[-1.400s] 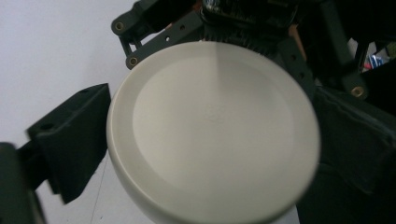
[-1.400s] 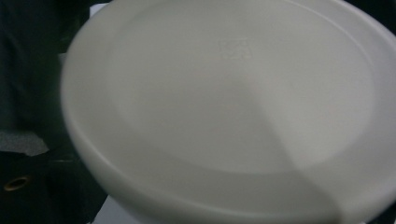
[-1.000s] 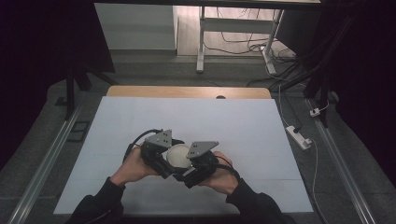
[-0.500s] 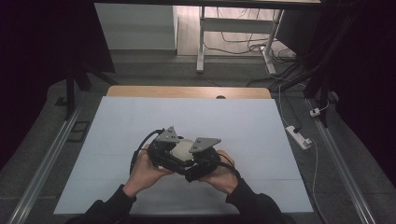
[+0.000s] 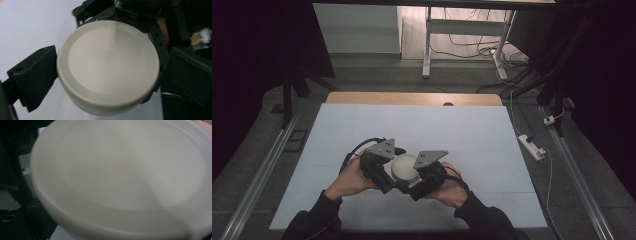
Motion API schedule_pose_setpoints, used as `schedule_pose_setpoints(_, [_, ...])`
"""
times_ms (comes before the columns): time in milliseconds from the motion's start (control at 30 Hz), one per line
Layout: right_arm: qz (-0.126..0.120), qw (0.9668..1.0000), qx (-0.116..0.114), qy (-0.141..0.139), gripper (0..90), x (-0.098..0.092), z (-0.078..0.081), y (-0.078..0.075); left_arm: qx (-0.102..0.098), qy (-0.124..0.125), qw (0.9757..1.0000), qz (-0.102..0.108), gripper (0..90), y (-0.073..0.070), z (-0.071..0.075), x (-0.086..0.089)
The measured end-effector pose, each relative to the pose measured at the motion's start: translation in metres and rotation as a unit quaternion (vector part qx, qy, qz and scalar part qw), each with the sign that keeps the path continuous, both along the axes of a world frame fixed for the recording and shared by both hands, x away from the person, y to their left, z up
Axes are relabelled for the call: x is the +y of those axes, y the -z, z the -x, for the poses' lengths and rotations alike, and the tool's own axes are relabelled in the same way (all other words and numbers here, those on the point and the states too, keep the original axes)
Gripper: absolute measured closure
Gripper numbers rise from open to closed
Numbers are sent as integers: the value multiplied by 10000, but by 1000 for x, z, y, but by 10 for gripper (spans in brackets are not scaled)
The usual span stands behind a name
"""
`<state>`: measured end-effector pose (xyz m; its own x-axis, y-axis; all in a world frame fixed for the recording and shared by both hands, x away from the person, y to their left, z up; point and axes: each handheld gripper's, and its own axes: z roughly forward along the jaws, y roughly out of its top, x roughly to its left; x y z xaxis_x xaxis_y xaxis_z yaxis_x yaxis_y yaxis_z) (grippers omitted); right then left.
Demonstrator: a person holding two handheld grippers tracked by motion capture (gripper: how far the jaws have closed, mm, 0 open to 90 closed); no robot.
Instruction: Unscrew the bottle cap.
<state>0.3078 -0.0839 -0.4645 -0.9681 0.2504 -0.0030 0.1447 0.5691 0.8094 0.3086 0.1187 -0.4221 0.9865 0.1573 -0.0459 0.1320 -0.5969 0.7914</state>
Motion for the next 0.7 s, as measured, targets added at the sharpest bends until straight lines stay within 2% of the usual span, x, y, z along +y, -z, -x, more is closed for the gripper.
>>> schedule_pose_setpoints(133, [29,9994,-38,-338,64,3,6,-1,-29,326,9995,9,29,3,1,1])
schedule_pose_setpoints(200, [40,9991,-55,-430,64,5,8,-1,-125,449,9989,-20,52,3,3,1])
schedule_pose_setpoints(333, [61,9985,-112,-541,64,7,11,-1,-215,496,9985,20,77,4,5,3])
schedule_pose_setpoints(400, [68,9988,-92,-471,64,7,11,-2,-221,359,9991,38,79,4,5,2])
schedule_pose_setpoints(533, [86,9997,-94,-224,64,5,6,0,-154,-90,9998,19,81,6,3,-3])
schedule_pose_setpoints(633, [126,9999,-32,23,64,3,3,2,-96,-482,9988,-7,82,7,1,-8])
schedule_pose_setpoints(700, [136,9997,-17,196,64,3,0,3,-62,-758,9971,-16,82,8,1,-11])
